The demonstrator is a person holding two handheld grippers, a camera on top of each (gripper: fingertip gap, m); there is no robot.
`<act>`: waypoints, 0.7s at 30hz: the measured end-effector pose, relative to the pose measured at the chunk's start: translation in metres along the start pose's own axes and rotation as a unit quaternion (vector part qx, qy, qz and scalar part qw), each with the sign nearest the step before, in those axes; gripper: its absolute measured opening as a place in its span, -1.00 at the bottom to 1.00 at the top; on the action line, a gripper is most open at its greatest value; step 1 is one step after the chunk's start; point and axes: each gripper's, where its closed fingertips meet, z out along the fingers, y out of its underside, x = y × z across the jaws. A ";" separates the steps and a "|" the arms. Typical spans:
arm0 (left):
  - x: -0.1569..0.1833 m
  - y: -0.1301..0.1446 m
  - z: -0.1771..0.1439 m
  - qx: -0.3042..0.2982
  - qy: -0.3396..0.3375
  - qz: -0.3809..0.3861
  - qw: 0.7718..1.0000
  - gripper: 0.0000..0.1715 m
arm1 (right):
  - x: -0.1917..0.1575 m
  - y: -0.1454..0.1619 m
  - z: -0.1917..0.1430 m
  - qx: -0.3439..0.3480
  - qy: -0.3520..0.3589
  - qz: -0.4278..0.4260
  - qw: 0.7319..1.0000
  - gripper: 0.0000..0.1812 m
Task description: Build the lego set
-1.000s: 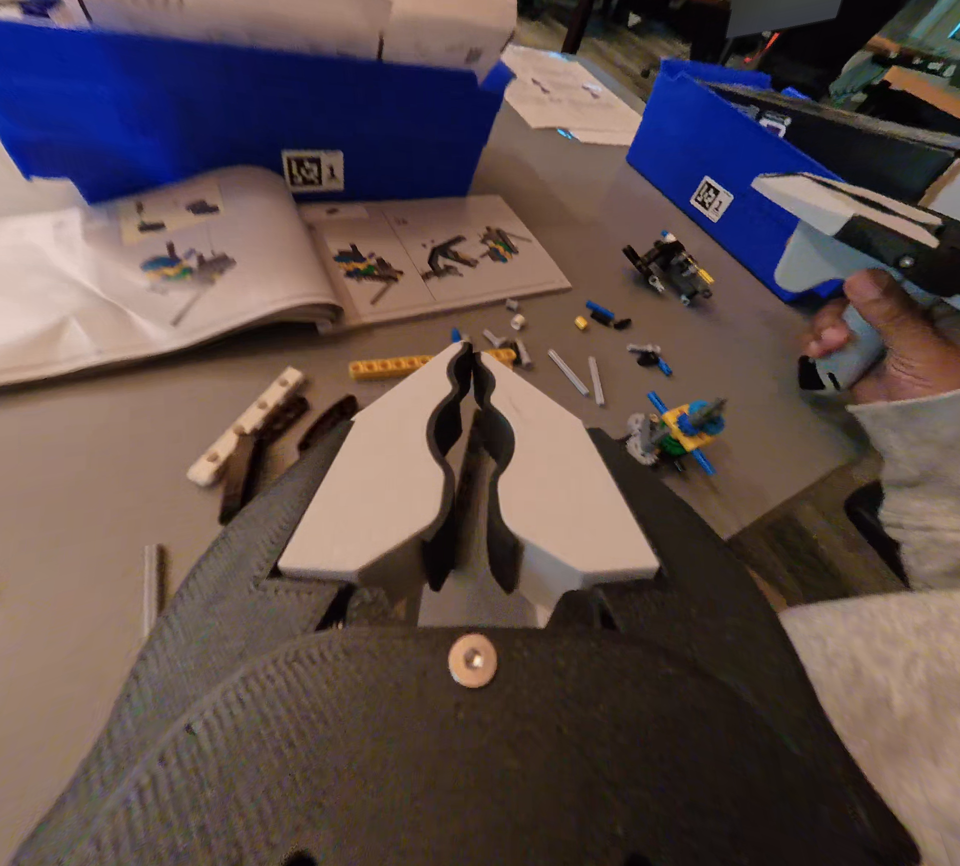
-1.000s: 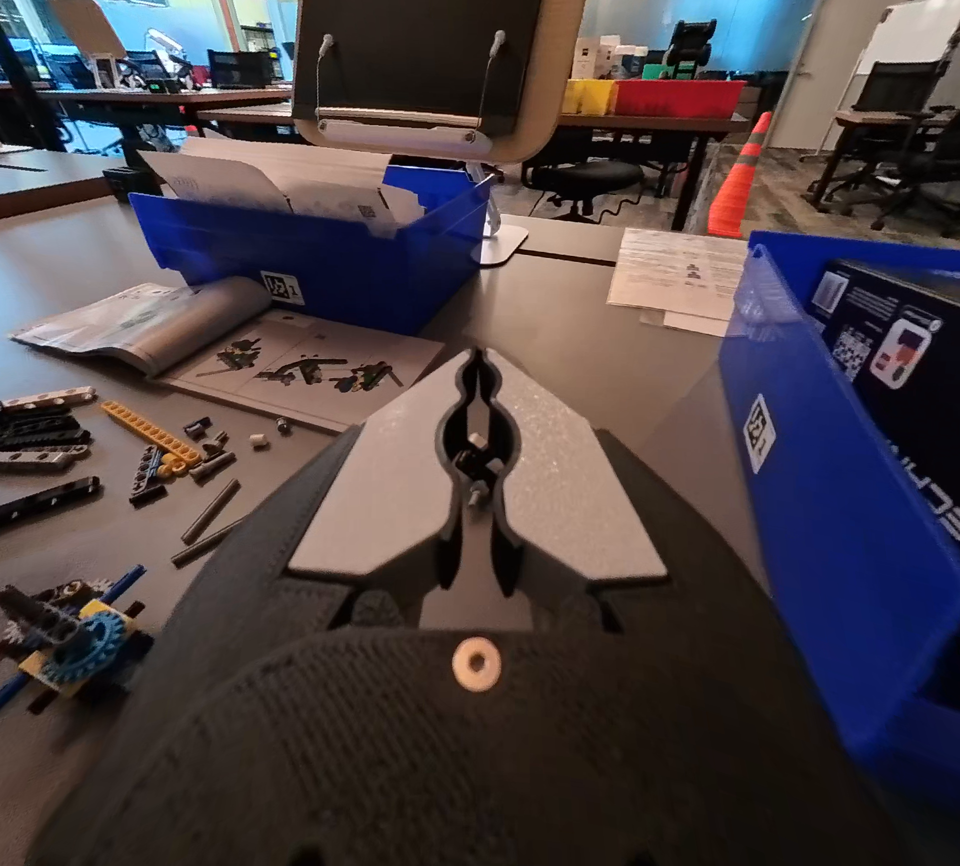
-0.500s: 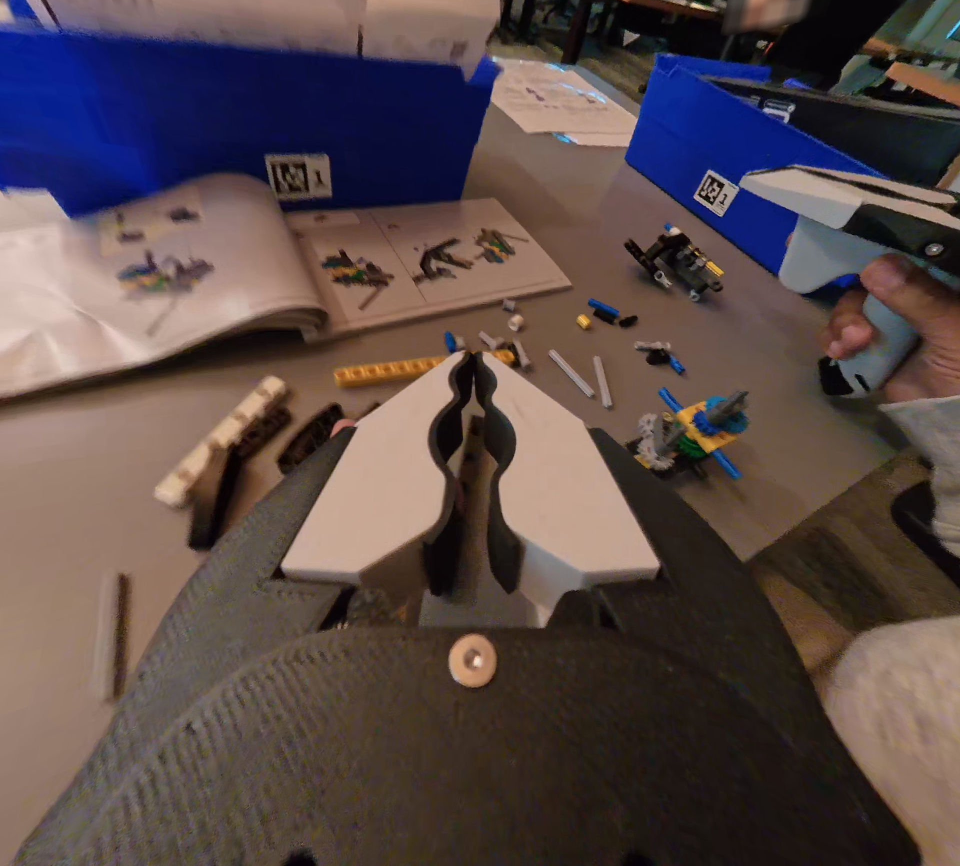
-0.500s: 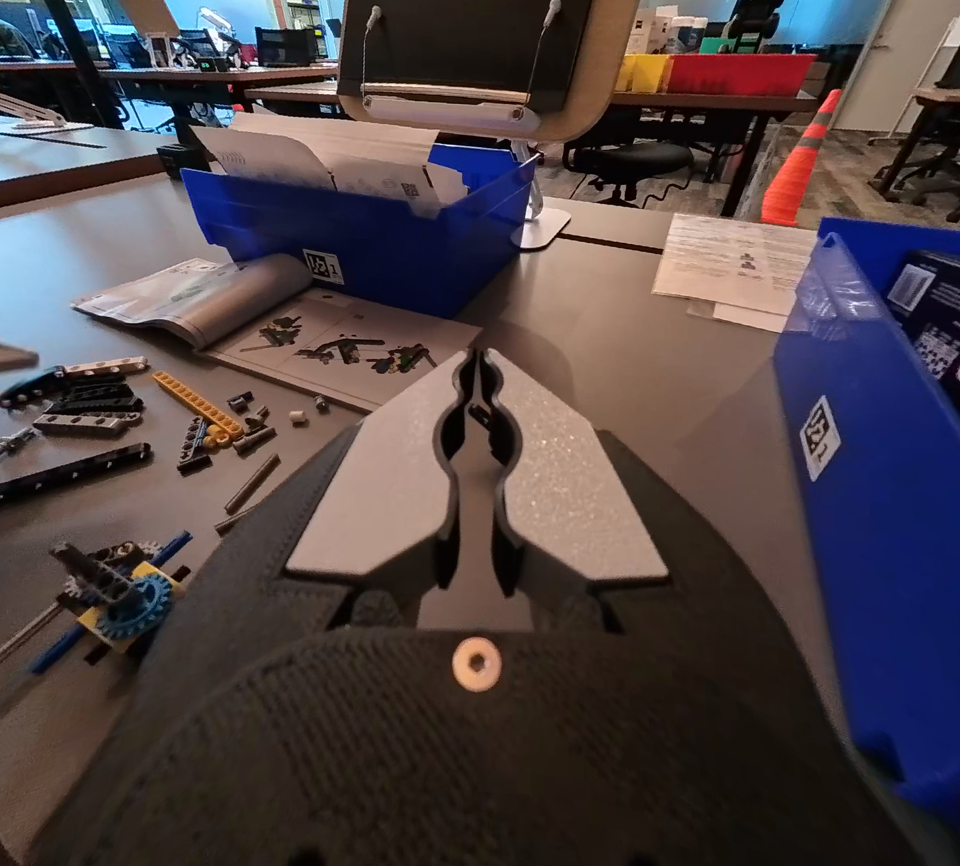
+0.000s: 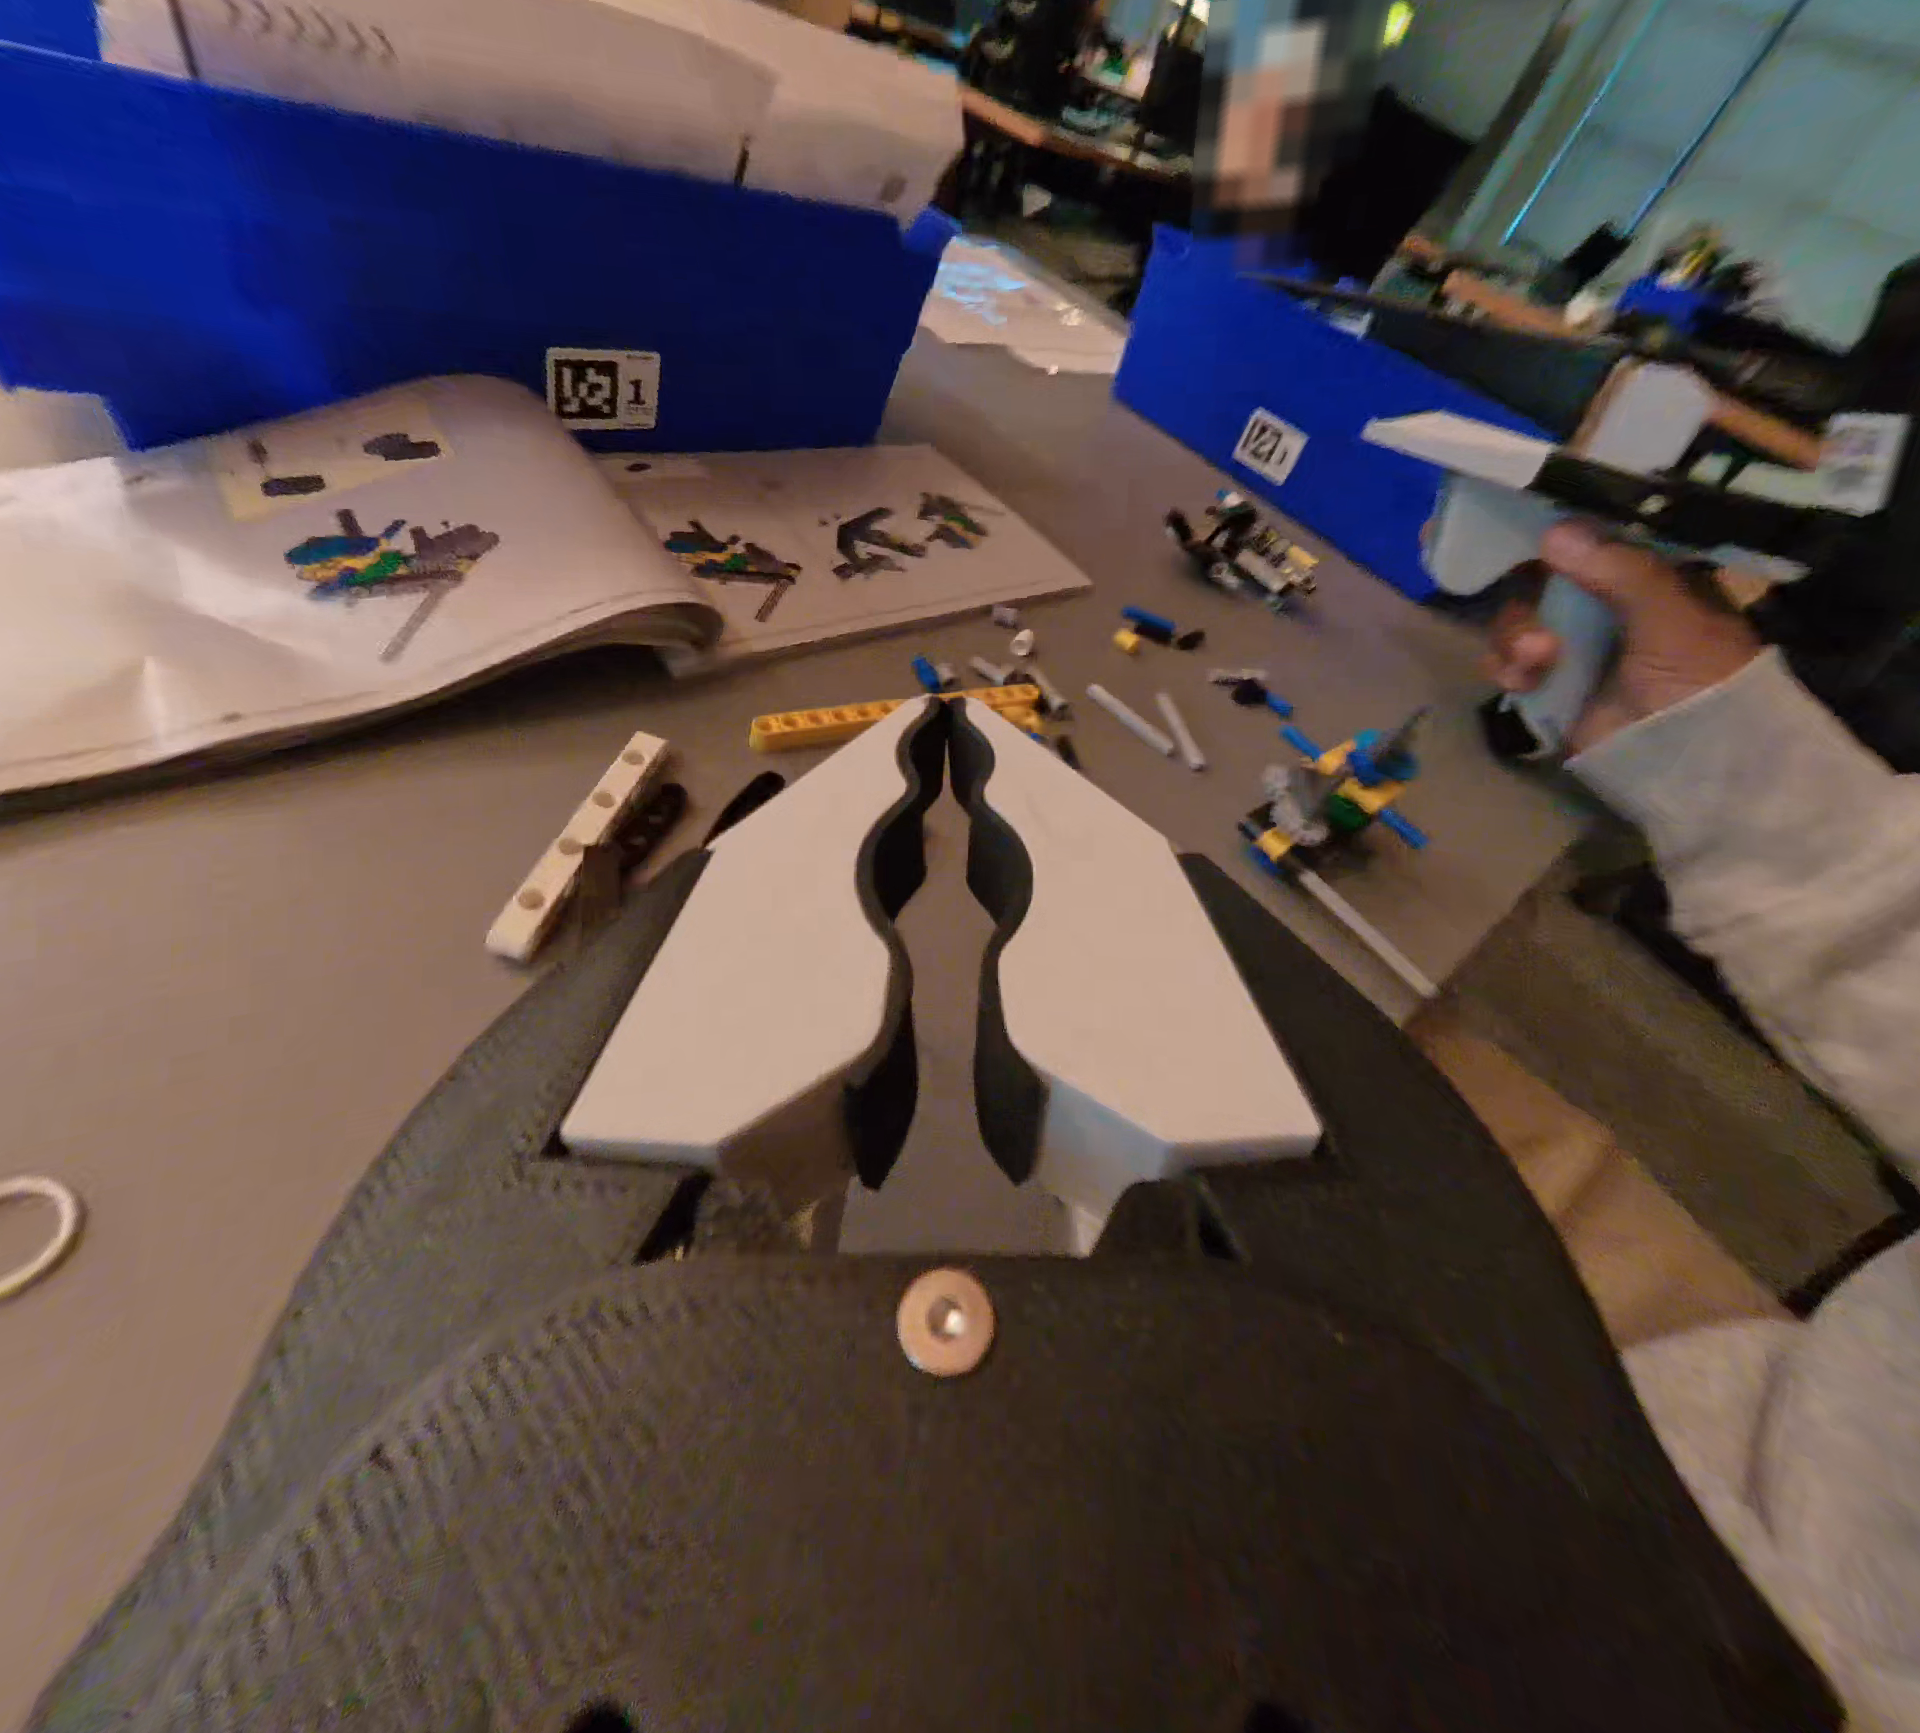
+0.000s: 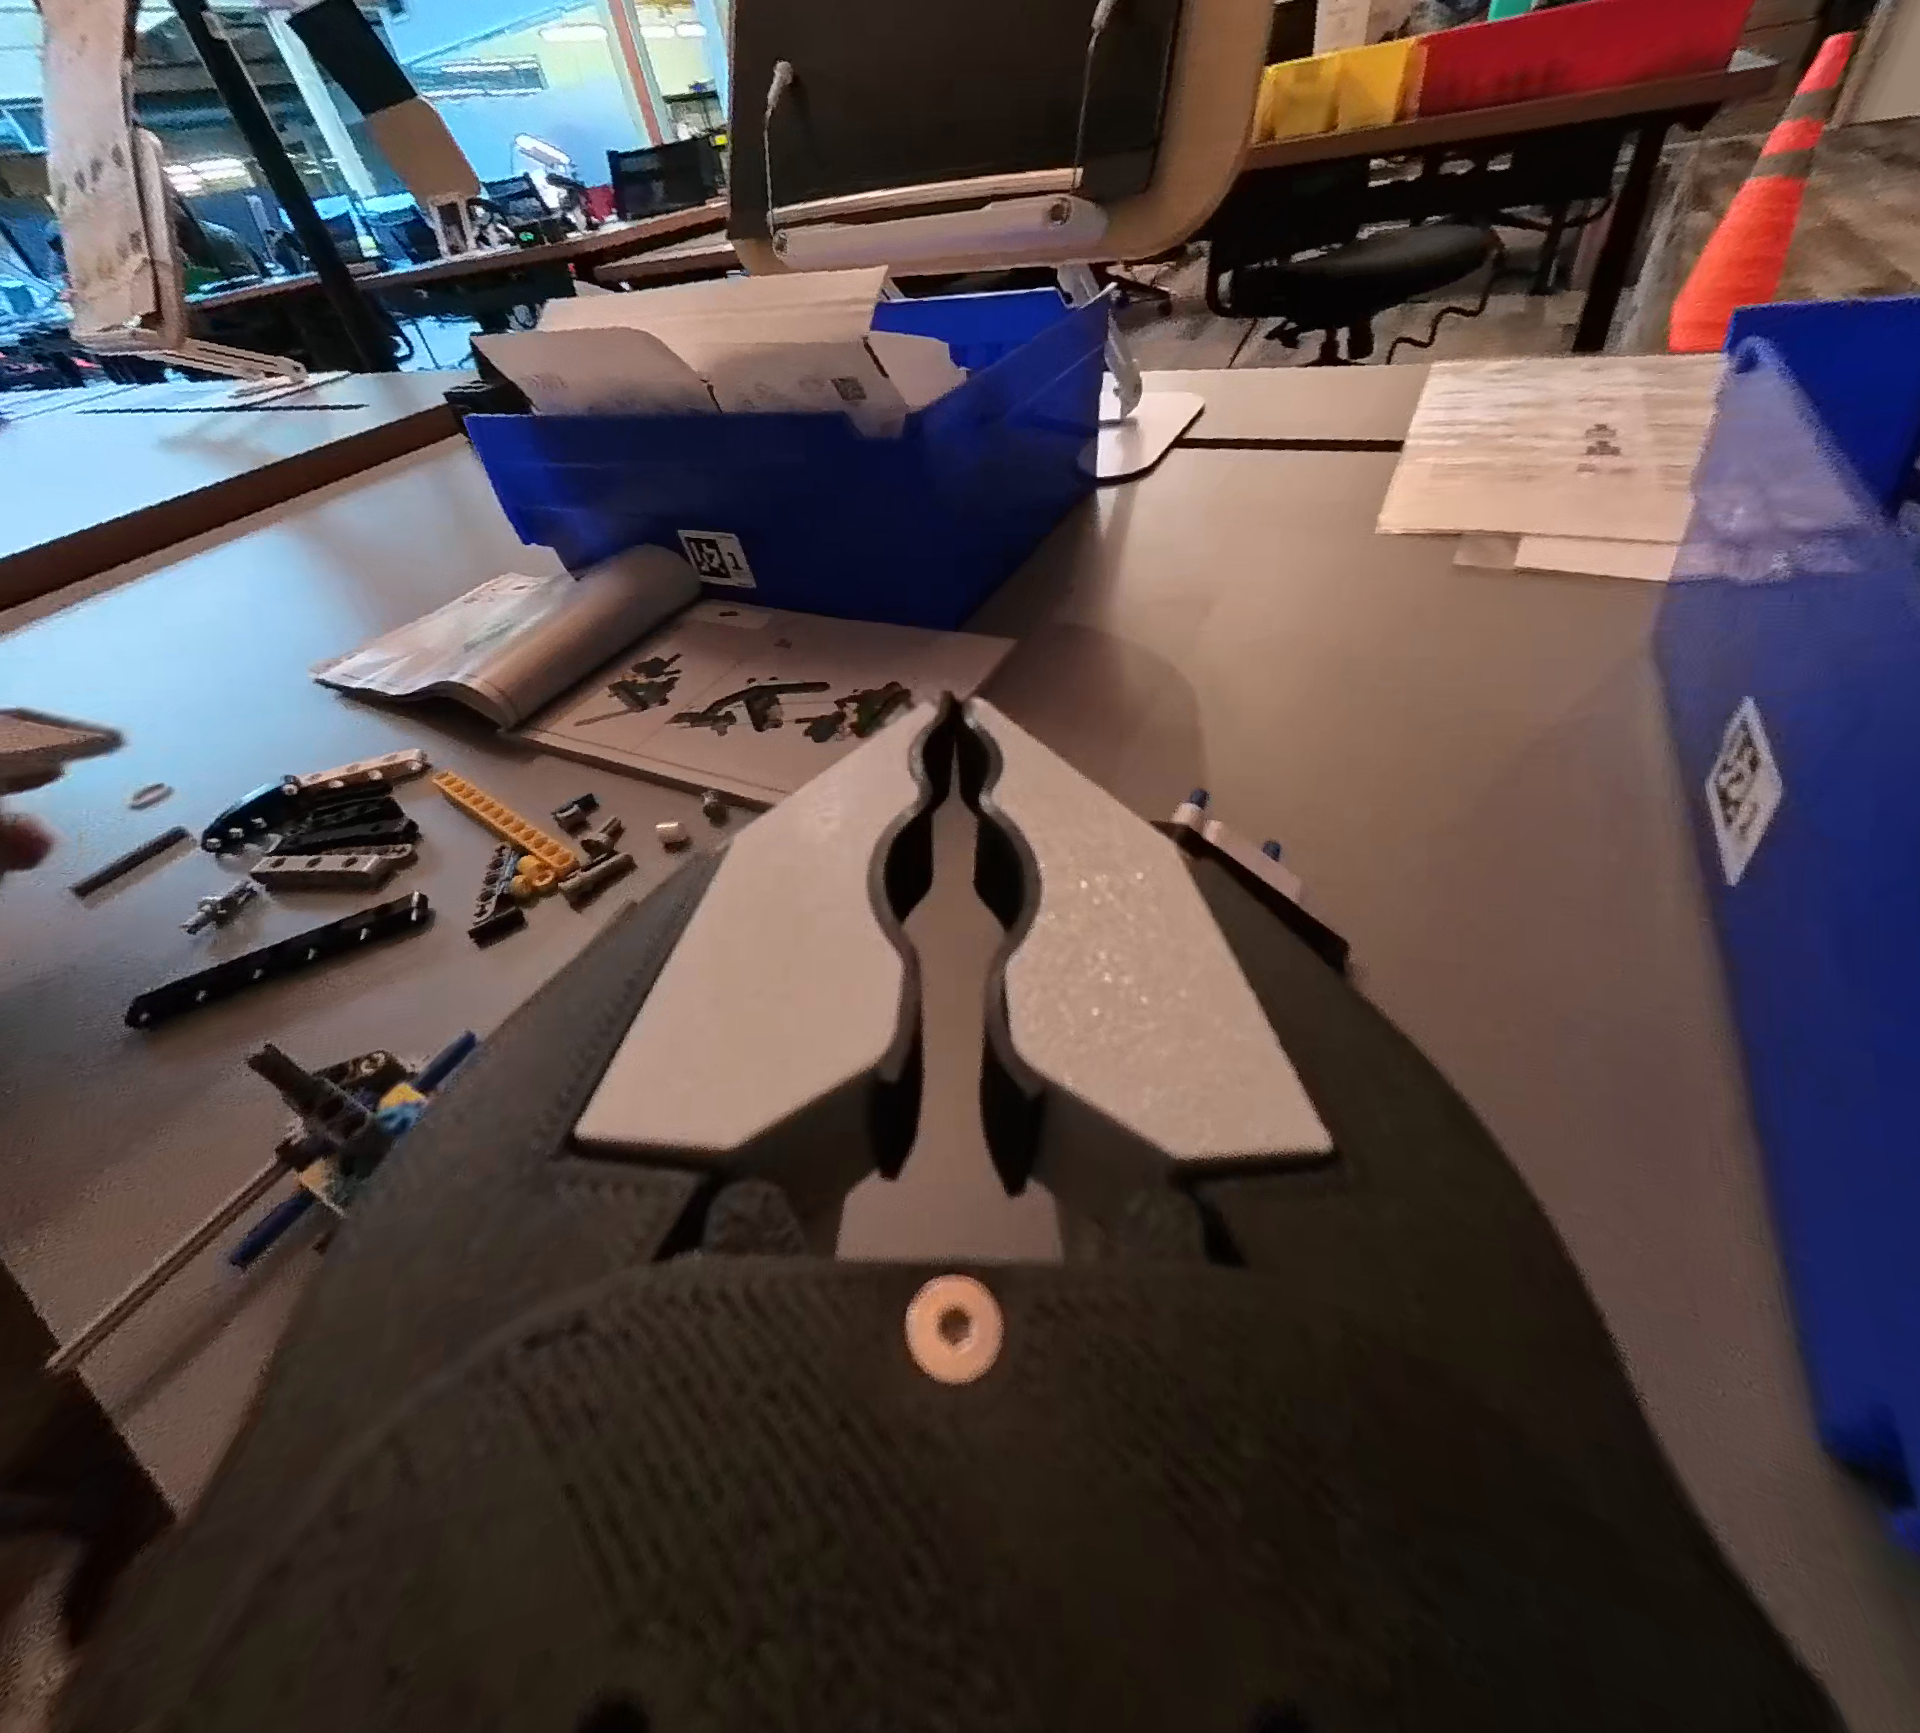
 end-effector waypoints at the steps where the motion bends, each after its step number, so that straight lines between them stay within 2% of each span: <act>1: 0.000 -0.004 -0.008 0.020 0.006 -0.019 1.000 -1.00 | 0.002 0.000 -0.003 0.000 0.007 -0.001 1.000 -1.00; 4: 0.001 -0.012 -0.022 0.058 0.032 -0.075 0.995 -1.00 | 0.007 -0.001 -0.013 0.008 0.029 0.005 1.000 -1.00; 6: 0.003 -0.005 -0.018 0.039 0.038 -0.082 0.995 -1.00 | 0.010 -0.001 -0.019 0.012 0.040 0.005 0.999 -1.00; 10: 0.018 -0.009 -0.010 0.026 0.051 -0.045 0.997 -1.00 | 0.015 -0.002 -0.026 0.020 0.052 0.014 0.998 -1.00; 14: 0.017 -0.011 0.006 0.003 0.034 0.004 0.999 -1.00 | 0.028 -0.007 -0.024 0.029 0.067 -0.001 0.997 -0.99; 15: 0.017 -0.011 0.011 -0.001 0.041 0.001 0.999 -1.00 | 0.029 -0.009 -0.021 0.033 0.062 -0.017 0.997 -0.93; 18: 0.034 -0.009 0.028 -0.015 0.103 -0.030 0.994 -0.82 | 0.033 -0.011 -0.011 0.032 0.046 -0.053 0.997 -0.77; 21: 0.043 -0.018 0.046 -0.003 0.122 -0.004 0.993 -0.82 | 0.038 -0.015 -0.005 0.041 0.042 -0.053 0.997 -0.72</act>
